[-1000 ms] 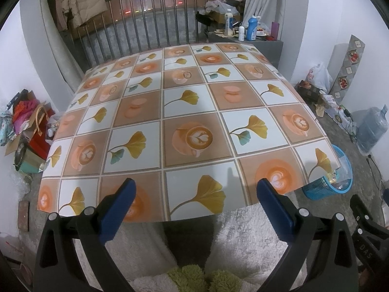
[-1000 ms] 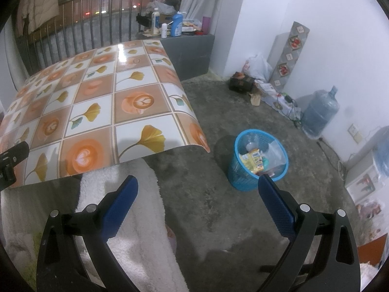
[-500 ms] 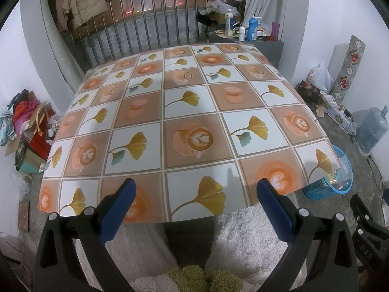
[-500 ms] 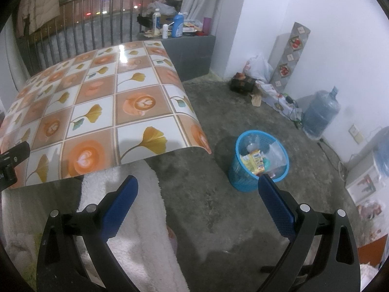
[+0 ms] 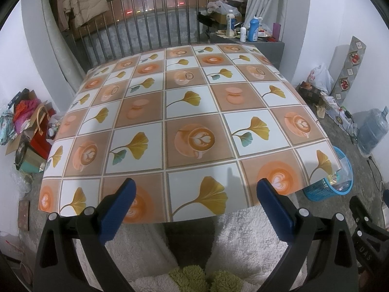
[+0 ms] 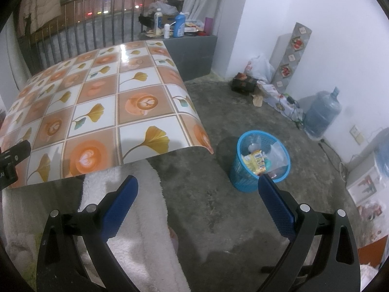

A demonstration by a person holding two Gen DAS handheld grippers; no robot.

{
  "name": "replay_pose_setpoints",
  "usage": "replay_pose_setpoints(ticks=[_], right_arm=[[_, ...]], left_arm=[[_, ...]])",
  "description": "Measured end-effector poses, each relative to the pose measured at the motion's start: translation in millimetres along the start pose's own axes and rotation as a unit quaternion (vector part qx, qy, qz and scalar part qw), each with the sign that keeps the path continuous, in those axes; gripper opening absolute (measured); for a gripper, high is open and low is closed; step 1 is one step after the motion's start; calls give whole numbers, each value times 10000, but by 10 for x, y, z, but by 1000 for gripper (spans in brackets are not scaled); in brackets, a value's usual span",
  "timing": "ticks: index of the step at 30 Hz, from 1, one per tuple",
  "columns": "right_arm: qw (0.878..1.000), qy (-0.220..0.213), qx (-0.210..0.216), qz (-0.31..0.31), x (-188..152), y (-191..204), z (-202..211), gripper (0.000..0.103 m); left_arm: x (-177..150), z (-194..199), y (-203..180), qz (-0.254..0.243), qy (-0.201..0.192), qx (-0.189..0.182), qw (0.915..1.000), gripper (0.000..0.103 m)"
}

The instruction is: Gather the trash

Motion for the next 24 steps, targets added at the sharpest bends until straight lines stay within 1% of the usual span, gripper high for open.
replay_pose_setpoints(ticks=[8, 14, 24], right_arm=[[10000, 12, 5, -7, 1, 32, 3, 95], [10000, 8, -3, -18, -6, 18, 2, 95], [10000, 7, 4, -17, -14, -2, -4, 95]], left_arm=[[-7, -4, 15, 14, 12, 2, 10000, 97], [-10, 11, 99, 60, 26, 9, 10000, 97], [-16, 21, 99, 61, 27, 23, 10000, 97]])
Point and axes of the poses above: each gripper's, at about its wrist camera, not at the fingertips, and z roughly against the way its jaws point, y to its left, x to its top, the point moved 9 cm from there along -z, roughly the way its jaws point, and after that the axes turned 8 degrees about -x, right-handed, at the moved point
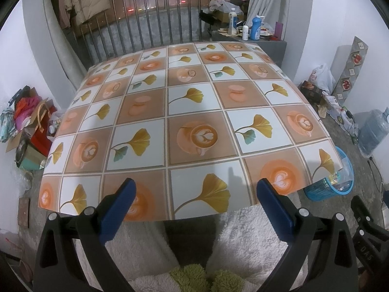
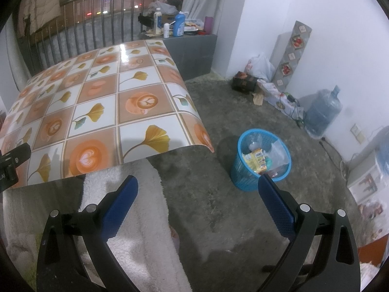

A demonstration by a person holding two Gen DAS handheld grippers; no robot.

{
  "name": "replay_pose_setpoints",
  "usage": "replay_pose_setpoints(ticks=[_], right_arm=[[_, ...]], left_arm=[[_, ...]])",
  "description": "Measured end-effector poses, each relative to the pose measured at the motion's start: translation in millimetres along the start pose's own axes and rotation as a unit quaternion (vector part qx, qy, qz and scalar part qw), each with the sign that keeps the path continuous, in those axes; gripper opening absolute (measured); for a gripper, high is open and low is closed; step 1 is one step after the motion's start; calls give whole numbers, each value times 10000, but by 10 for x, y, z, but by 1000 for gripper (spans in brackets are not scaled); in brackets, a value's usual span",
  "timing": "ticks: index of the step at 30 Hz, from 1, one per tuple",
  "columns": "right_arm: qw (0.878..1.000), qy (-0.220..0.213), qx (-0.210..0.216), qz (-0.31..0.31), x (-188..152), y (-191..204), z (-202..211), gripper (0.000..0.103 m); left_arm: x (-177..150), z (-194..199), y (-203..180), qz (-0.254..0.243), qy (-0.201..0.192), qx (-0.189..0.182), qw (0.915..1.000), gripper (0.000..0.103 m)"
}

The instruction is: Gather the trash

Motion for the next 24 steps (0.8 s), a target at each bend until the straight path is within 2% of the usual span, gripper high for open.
replay_pose_setpoints(ticks=[13, 24], right_arm=[[10000, 9, 16, -21, -2, -10, 9, 95], [10000, 39, 31, -68, -44, 193, -8, 95]], left_arm=[[-12, 6, 25, -36, -42, 92, 9999, 97], [-10, 3, 68, -6, -31, 124, 9999, 97]])
Point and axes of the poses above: each gripper's, at about its wrist camera, not at the fingertips, and z roughly against the way its jaws point, y to its left, x to its top, the point moved 9 cm from there along -z, roughly the way its jaws point, and after that the axes turned 8 degrees about -x, right-handed, at the moved point
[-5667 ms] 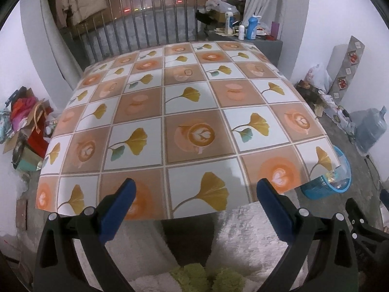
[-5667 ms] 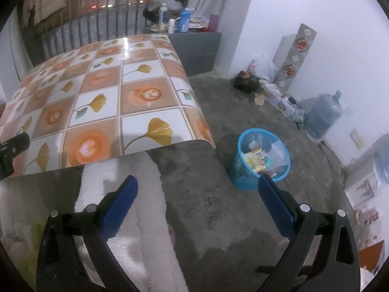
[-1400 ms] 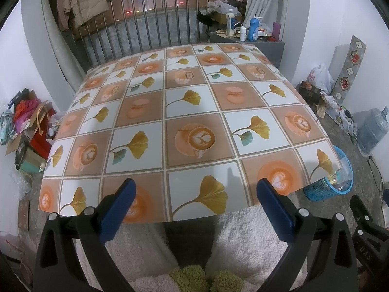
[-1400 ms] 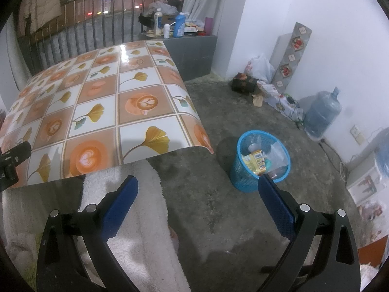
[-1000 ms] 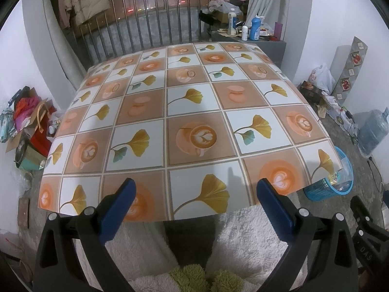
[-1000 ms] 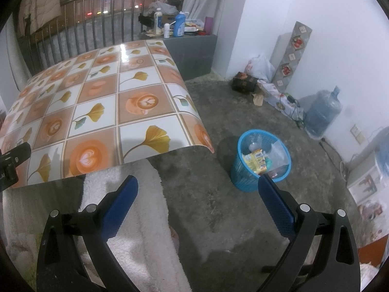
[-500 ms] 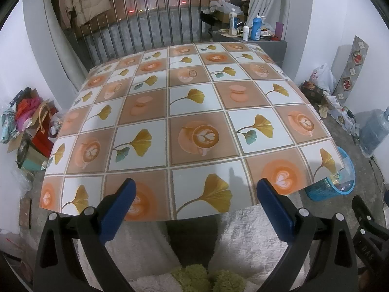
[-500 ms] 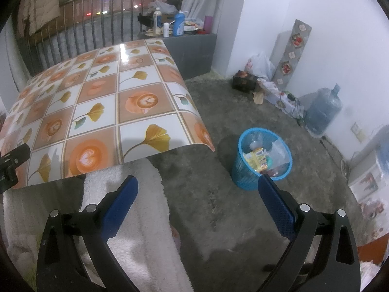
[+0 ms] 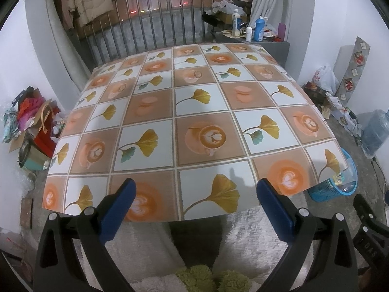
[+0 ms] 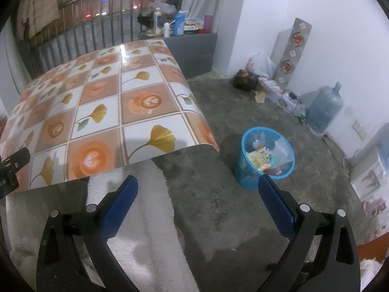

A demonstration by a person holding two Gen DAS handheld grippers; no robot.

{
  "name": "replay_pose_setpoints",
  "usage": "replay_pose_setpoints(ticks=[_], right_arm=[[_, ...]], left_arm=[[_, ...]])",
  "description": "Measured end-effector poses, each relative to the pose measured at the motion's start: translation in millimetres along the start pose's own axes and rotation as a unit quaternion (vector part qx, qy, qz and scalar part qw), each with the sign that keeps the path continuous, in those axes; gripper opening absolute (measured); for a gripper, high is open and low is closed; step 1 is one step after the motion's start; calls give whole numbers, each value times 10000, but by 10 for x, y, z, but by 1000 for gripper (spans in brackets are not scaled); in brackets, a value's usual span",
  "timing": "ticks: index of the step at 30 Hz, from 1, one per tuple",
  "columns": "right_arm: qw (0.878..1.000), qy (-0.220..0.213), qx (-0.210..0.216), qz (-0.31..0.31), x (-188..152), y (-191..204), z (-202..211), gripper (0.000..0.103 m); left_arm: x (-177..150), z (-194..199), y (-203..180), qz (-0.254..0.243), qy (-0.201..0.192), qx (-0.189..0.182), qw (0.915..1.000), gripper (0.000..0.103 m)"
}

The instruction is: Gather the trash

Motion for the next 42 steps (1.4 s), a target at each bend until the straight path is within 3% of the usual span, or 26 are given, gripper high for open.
replay_pose_setpoints(ticks=[16, 22, 42], right_arm=[[10000, 76, 10, 8, -16, 315, 131, 95], [10000, 79, 20, -6, 22, 76, -7, 95], [10000, 0, 39, -84, 50, 82, 98, 95]], left_arm=[[-30, -83, 67, 114, 117, 54, 9999, 97], [-25, -85, 75, 121, 107, 58, 9999, 97], [-8, -40, 84, 136, 62, 64, 9999, 97]])
Point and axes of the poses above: each gripper's, at about its wrist camera, not at the fingertips, and z roughly against the way its jaws point, y to its left, x to its top, the point moved 9 cm from there along -z, roughly the way its jaws point, and after that the axes turned 8 degrees about -x, right-handed, at the moved point
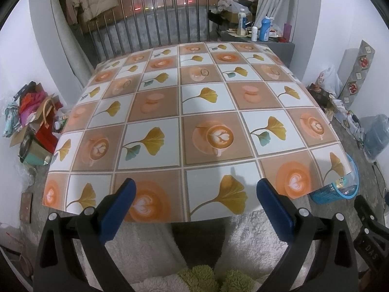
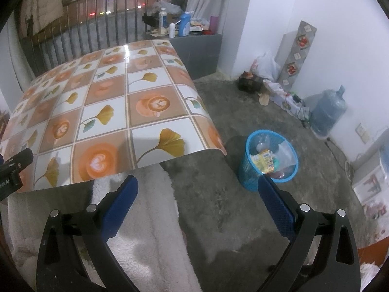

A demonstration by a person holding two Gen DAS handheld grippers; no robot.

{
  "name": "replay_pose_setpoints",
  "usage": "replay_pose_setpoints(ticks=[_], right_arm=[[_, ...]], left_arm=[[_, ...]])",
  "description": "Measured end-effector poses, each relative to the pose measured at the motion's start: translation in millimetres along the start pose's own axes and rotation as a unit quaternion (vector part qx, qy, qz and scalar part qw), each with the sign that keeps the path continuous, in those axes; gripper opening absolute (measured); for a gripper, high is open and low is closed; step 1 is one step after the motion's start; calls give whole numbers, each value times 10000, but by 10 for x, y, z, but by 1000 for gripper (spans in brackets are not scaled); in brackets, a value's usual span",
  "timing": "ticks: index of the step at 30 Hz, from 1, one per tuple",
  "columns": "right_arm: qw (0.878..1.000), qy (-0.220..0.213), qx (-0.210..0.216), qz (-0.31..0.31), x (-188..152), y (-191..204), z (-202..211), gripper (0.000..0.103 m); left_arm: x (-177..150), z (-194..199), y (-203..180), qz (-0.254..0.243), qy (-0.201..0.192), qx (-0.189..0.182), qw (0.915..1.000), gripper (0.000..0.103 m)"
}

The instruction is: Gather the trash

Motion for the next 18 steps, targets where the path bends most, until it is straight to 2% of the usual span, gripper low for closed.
replay_pose_setpoints(ticks=[18], right_arm=[[10000, 8, 6, -7, -8, 5, 0, 95]], left_arm=[[-1, 18, -7, 4, -10, 6, 10000, 97]])
Point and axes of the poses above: each gripper's, at about its wrist camera, not at the fingertips, and z roughly against the way its jaws point, y to its left, x to its top, the point moved 9 cm from there along -z, roughly the way its jaws point, and after that the axes turned 8 degrees about -x, right-handed, at the moved point
